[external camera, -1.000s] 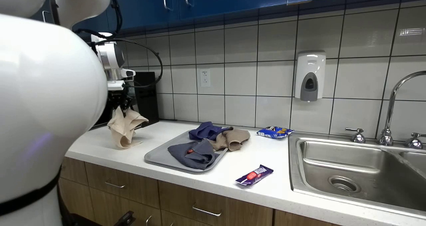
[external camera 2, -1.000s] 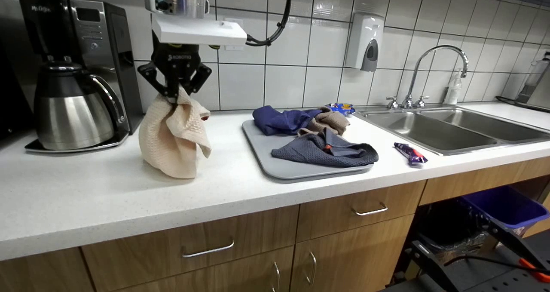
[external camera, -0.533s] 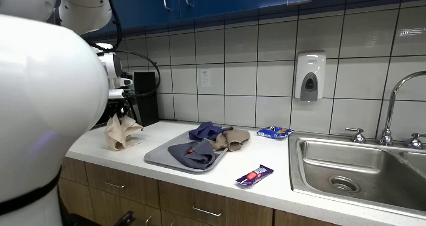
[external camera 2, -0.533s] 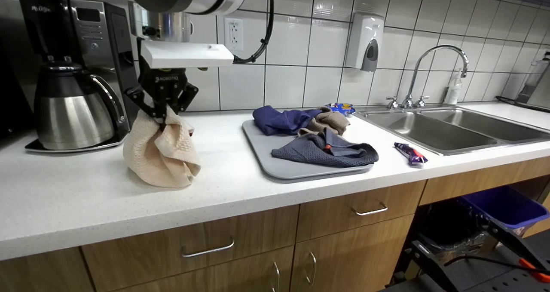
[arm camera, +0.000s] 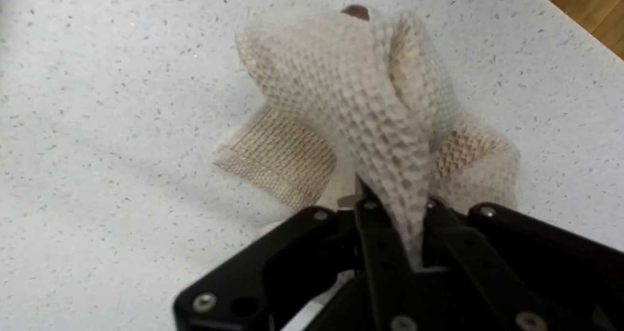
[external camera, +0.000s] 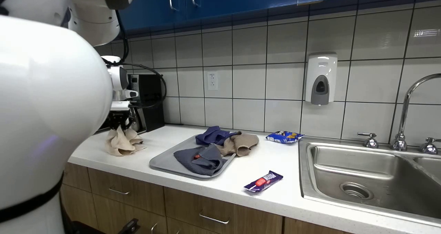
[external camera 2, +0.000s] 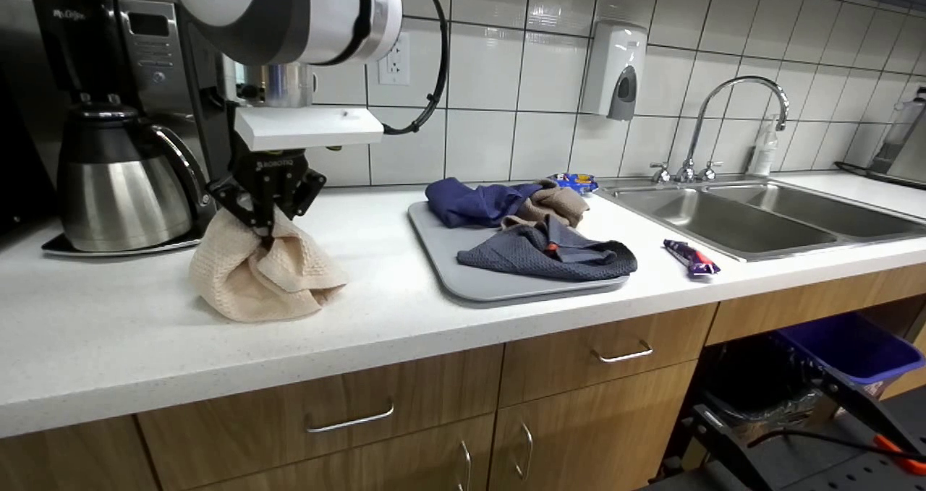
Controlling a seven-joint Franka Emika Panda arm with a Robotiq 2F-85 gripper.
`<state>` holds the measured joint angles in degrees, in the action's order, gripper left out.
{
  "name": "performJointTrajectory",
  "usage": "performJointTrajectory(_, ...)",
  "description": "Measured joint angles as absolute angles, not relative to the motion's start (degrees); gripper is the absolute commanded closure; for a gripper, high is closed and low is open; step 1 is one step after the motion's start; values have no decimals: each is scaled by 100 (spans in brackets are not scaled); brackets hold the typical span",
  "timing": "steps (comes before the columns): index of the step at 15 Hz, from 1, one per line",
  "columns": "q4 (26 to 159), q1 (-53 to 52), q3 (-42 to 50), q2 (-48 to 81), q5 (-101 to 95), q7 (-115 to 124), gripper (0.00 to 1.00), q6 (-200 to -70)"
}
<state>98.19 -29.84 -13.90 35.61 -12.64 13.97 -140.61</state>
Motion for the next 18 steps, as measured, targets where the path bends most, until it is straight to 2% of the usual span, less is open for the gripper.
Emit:
performJointTrajectory(8,9606,-3025,-1377,3645,-1264,1394,2,-14001)
performJointTrajectory(18,9584,-3013,-1072,3452,-1264,1410,0,-14000)
